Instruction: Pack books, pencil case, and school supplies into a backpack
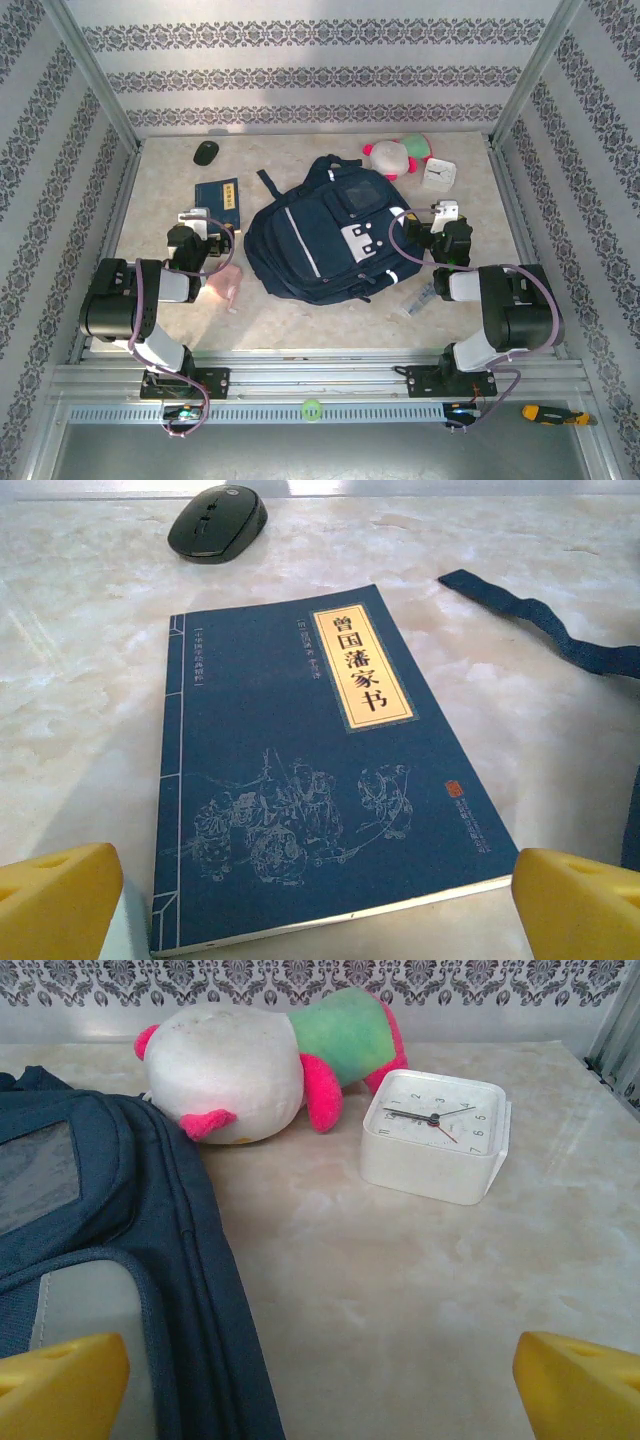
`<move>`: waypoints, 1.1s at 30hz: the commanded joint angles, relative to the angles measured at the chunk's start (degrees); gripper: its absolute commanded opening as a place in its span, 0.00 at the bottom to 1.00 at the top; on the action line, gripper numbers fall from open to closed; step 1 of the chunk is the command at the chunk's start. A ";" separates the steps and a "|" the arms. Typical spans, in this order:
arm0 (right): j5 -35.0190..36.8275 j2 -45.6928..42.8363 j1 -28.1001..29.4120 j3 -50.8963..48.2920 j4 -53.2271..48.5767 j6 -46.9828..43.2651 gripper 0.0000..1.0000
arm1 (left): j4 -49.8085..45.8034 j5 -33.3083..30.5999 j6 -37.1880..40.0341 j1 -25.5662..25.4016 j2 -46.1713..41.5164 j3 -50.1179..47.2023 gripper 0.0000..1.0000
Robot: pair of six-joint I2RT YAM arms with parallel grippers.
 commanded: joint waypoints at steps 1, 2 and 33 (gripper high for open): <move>0.75 -0.12 -0.07 0.63 0.26 0.17 0.98 | 1.16 0.70 0.47 -0.20 -0.52 0.87 0.99; 0.78 -0.10 -0.12 0.63 0.27 0.21 0.98 | 1.15 0.70 0.47 -0.20 -0.53 0.87 0.99; -0.52 -0.81 -0.99 0.83 0.10 1.42 0.98 | 1.29 1.31 0.51 -0.17 -0.85 0.79 0.99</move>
